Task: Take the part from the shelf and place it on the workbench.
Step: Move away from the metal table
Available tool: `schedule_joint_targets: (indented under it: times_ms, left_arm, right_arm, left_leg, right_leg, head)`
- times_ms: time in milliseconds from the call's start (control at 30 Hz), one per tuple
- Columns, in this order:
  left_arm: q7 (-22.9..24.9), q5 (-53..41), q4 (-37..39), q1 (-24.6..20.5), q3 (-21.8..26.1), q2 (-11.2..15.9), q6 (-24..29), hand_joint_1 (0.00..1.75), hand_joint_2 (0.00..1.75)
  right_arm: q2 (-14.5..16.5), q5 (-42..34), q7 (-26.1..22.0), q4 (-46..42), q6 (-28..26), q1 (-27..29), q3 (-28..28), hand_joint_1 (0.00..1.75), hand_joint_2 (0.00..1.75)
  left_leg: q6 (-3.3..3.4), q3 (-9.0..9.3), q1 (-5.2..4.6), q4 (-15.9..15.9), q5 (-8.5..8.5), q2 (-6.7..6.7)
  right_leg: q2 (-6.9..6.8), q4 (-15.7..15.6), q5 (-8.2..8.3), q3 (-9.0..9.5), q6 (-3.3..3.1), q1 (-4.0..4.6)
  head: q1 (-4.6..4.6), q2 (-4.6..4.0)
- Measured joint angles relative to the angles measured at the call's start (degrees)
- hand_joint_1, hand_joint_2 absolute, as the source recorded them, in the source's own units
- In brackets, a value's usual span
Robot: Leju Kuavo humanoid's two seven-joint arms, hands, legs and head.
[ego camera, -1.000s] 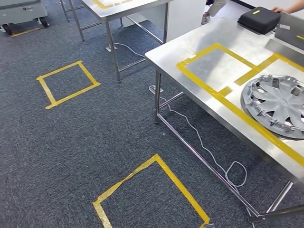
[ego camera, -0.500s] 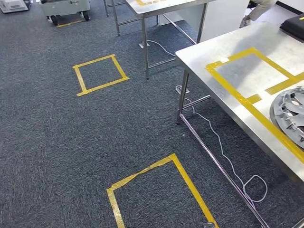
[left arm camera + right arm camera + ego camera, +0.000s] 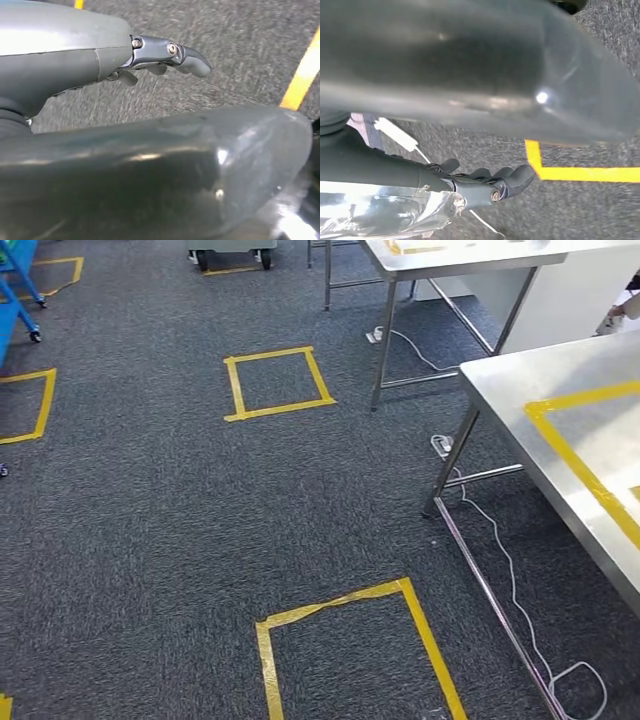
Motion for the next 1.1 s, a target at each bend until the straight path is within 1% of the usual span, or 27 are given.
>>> schedule_joint_targets:
  times_ms: [67,133,200,233,300,333,367,400,433,467,500,533,567,600,633,667,700,733,800,833,867,900,933,967,1000,1033,1100]
  left_arm:
    - [-0.15,0.00,0.00,0.01,0.16,-0.09,0.19,0.00,0.00]
    - [-0.38,0.00,0.00,0.03,0.21,-0.19,0.36,0.00,0.00]
    - [-0.59,-0.01,0.01,0.30,0.26,-0.23,0.48,0.00,0.00]
    - [-0.63,-0.02,0.02,0.46,0.30,-0.24,0.50,0.00,0.00]
    - [-0.70,-0.02,0.02,0.53,0.37,-0.23,0.52,0.00,0.00]
    - [-0.79,-0.02,0.02,0.45,0.39,-0.23,0.55,0.00,0.00]
    - [-0.92,-0.02,0.02,0.36,0.40,-0.24,0.59,0.00,0.00]
    - [-1.09,-0.02,0.02,0.31,0.40,-0.27,0.67,0.00,0.00]
    - [-1.31,-0.02,0.02,0.35,0.42,-0.31,0.76,0.00,0.00]
    - [-1.54,-0.02,0.02,0.45,0.44,-0.33,0.87,0.00,0.00]
    - [-1.77,-0.02,0.02,0.57,0.47,-0.34,0.98,0.00,0.00]
    - [-1.97,-0.02,0.02,0.64,0.51,-0.34,1.06,0.00,0.00]
    - [-2.11,-0.02,0.02,0.59,0.54,-0.46,1.11,0.00,0.00]
    - [-2.18,-0.02,0.02,0.46,0.56,-0.55,1.14,0.00,0.00]
    - [-2.22,-0.02,0.02,0.35,0.57,-0.66,1.15,0.00,0.00]
    - [-2.26,-0.02,0.02,0.32,0.58,-0.73,1.15,0.00,0.00]
    - [-2.30,-0.02,0.02,0.42,0.60,-0.69,1.13,0.00,0.00]
    - [-2.40,-0.05,0.02,0.58,0.62,-0.69,1.11,0.00,0.00]
    - [-2.83,-0.22,0.02,0.76,0.66,-0.67,1.27,0.00,0.00]
    - [-3.06,-0.30,0.02,0.73,0.67,-0.67,1.43,0.00,0.00]
    - [-3.22,-0.34,0.02,0.65,0.67,-0.68,1.60,0.00,0.00]
    - [-3.31,-0.32,0.02,0.59,0.67,-0.70,1.72,0.00,0.00]
    - [-3.31,-0.28,0.02,0.59,0.68,-0.70,1.80,0.00,0.00]
    - [-3.28,-0.25,0.02,0.64,0.69,-0.70,1.84,0.00,0.00]
    - [-3.25,-0.22,0.02,0.68,0.70,-0.69,1.82,0.00,0.00]
    - [-3.22,-0.25,0.02,0.70,0.71,-0.71,1.75,0.00,0.00]
    - [-3.19,-0.37,0.02,0.69,0.73,-0.84,1.58,0.00,0.00]
  right_arm:
    - [-0.03,0.45,0.11,0.01,-0.04,-0.02,0.04,0.00,0.00]
    - [-0.05,0.68,0.13,0.02,-0.09,-0.07,0.08,0.00,0.00]
    - [-0.05,0.80,0.11,0.02,-0.13,-0.17,0.09,0.00,0.00]
    - [-0.06,0.85,0.11,0.02,-0.15,-0.21,0.09,0.00,0.00]
    - [-0.07,0.95,0.06,0.03,-0.17,-0.22,0.09,0.00,0.00]
    - [-0.08,1.00,0.02,0.03,-0.18,-0.15,0.09,0.00,0.00]
    - [-0.09,1.04,-0.03,0.04,-0.18,-0.06,0.08,0.00,0.00]
    - [-0.10,1.08,-0.09,0.04,-0.18,0.00,0.08,0.00,0.00]
    - [-0.11,1.16,-0.16,0.04,-0.19,0.00,0.07,0.00,0.00]
    - [-0.13,1.25,-0.24,0.04,-0.22,-0.06,0.08,0.00,0.00]
    - [-0.13,1.36,-0.33,0.04,-0.26,-0.13,0.08,0.00,0.00]
    - [-0.13,1.46,-0.42,0.04,-0.31,-0.19,0.08,0.00,0.00]
    - [-0.20,1.52,-0.51,0.03,-0.38,-0.20,0.09,0.00,0.00]
    - [-0.27,1.57,-0.58,0.03,-0.43,-0.18,0.09,0.00,0.00]
    - [-0.35,1.62,-0.63,0.03,-0.49,-0.16,0.09,0.00,0.00]
    - [-0.42,1.68,-0.66,0.04,-0.54,-0.18,0.09,0.00,0.00]
    - [-0.43,1.80,-0.68,0.04,-0.57,-0.24,0.10,0.00,0.00]
    - [-0.44,1.98,-0.69,0.04,-0.60,-0.33,0.15,0.00,0.00]
    - [-0.45,2.45,-0.52,0.05,-0.60,-0.38,0.33,0.00,0.00]
    - [-0.45,2.63,-0.29,0.09,-0.58,-0.31,0.43,0.00,0.00]
    - [-0.45,2.75,0.01,0.14,-0.57,-0.19,0.49,0.00,0.00]
    - [-0.44,2.82,0.33,0.19,-0.55,-0.05,0.51,0.00,0.00]
    - [-0.44,2.88,0.56,0.24,-0.49,0.07,0.53,0.00,0.00]
    - [-0.43,2.95,0.71,0.26,-0.39,0.15,0.57,0.00,0.00]
    - [-0.43,3.04,0.78,0.26,-0.29,0.17,0.64,0.00,0.00]
    - [-0.43,3.15,0.78,0.26,-0.18,0.17,0.74,0.00,0.00]
    - [-0.45,3.35,0.65,0.27,-0.10,0.25,0.89,0.00,0.00]
  left_leg:
    - [-0.30,-0.12,0.00,0.13,0.18,-1.63]
    - [-0.86,-0.62,0.10,0.27,0.47,-2.97]
    - [-1.64,-1.17,0.34,0.15,0.91,-4.17]
    - [-1.93,-1.43,0.39,0.24,0.84,-3.97]
    - [-2.40,-2.93,0.22,2.97,-1.22,-1.40]
    - [-2.57,-4.41,0.15,6.09,-3.17,0.44]
    - [-2.82,-6.18,0.14,9.86,-5.15,1.72]
    - [-3.05,-7.73,0.22,13.21,-6.50,2.33]
    - [-3.26,-8.57,0.35,15.21,-6.92,2.65]
    - [-3.46,-8.30,0.51,15.05,-6.22,2.89]
    - [-3.67,-6.91,0.69,12.82,-4.68,3.36]
    - [-3.94,-4.73,0.84,9.28,-2.83,4.51]
    - [-4.25,-2.54,0.86,5.55,-1.52,6.30]
    - [-4.01,-0.99,0.86,2.82,-0.78,7.60]
    - [-3.60,-0.19,0.82,1.34,-0.64,8.46]
    - [-2.99,-0.10,0.70,0.90,-0.87,8.41]
    - [-2.19,-0.23,0.67,0.98,-0.88,7.52]
    - [-1.76,-0.28,0.63,0.96,-0.86,6.89]
    - [-0.96,-0.35,0.59,0.90,-0.69,5.53]
    - [-0.63,-0.40,0.56,0.87,-0.61,4.82]
    - [-0.38,-0.46,0.47,0.87,-0.57,4.00]
    - [-0.18,-0.50,0.34,0.88,-0.54,3.10]
    - [-0.07,-0.50,0.19,0.88,-0.54,2.17]
    - [-0.01,-0.46,0.05,0.88,-0.54,1.23]
    - [0.02,-0.40,-0.05,0.88,-0.54,0.29]
    - [0.03,-0.34,-0.09,0.88,-0.54,-0.61]
    - [-0.07,-0.39,-0.01,0.91,-0.49,-2.28]
  right_leg:
    - [2.61,-7.92,3.92,3.44,-0.46,-0.17]
    - [4.55,-12.17,5.17,5.22,-0.57,-0.23]
    - [3.83,-12.71,5.24,5.38,-0.75,-0.04]
    - [3.20,-13.00,5.51,5.50,-1.01,-0.03]
    - [1.64,-13.76,6.10,5.68,-1.56,-0.15]
    - [0.70,-13.94,6.23,5.74,-1.73,-0.16]
    - [-0.25,-14.02,6.27,5.70,-1.84,-0.12]
    - [-1.22,-14.02,6.26,5.63,-1.86,-0.09]
    - [-2.15,-14.02,6.24,5.58,-1.85,-0.09]
    - [-2.99,-14.01,6.20,5.54,-1.80,-0.13]
    - [-3.74,-13.99,6.14,5.56,-1.67,-0.21]
    - [-4.42,-13.90,6.02,5.64,-1.42,-0.21]
    - [-5.04,-13.68,5.78,5.63,-1.05,-0.08]
    - [-5.62,-13.41,5.51,5.57,-0.67,0.11]
    - [-6.20,-13.19,5.24,5.56,-0.34,0.36]
    - [-6.80,-13.05,5.04,5.68,-0.12,0.50]
    - [-7.37,-13.04,4.92,5.94,0.01,0.45]
    - [-7.06,-12.91,4.64,6.14,0.22,0.26]
    - [-4.30,-10.29,2.67,5.23,0.60,-0.14]
    - [-2.47,-7.17,0.90,3.80,0.73,-0.23]
    - [-1.33,-3.09,-1.00,1.88,0.68,-0.21]
    - [-0.85,0.97,-2.47,-0.20,0.54,-0.13]
    - [-0.65,3.69,-2.98,-1.80,0.30,-0.04]
    - [-0.52,4.38,-2.34,-2.54,-0.05,0.08]
    - [-0.27,2.65,-0.54,-2.20,-0.51,0.27]
    - [0.41,-0.96,1.95,-0.93,-1.00,0.50]
    - [3.31,-8.63,5.71,2.10,-1.91,0.78]
  head:
    - [0.00,0.00]
    - [-0.01,0.00]
    - [-0.05,0.00]
    - [-0.08,0.00]
    - [-0.32,0.00]
    - [-0.43,0.00]
    - [-0.53,0.00]
    - [-0.55,0.00]
    - [-0.55,0.00]
    - [-0.54,0.00]
    - [-0.55,0.00]
    - [-0.56,0.00]
    - [-0.70,0.00]
    - [-0.79,0.01]
    - [-0.74,0.01]
    - [-0.67,0.01]
    - [-0.50,0.01]
    - [-0.36,0.00]
    - [-0.32,0.01]
    - [-0.22,0.01]
    - [-0.12,0.01]
    - [-0.01,0.00]
    - [0.05,0.00]
    - [0.07,0.00]
    - [0.05,0.00]
    - [0.05,0.00]
    - [0.04,0.00]
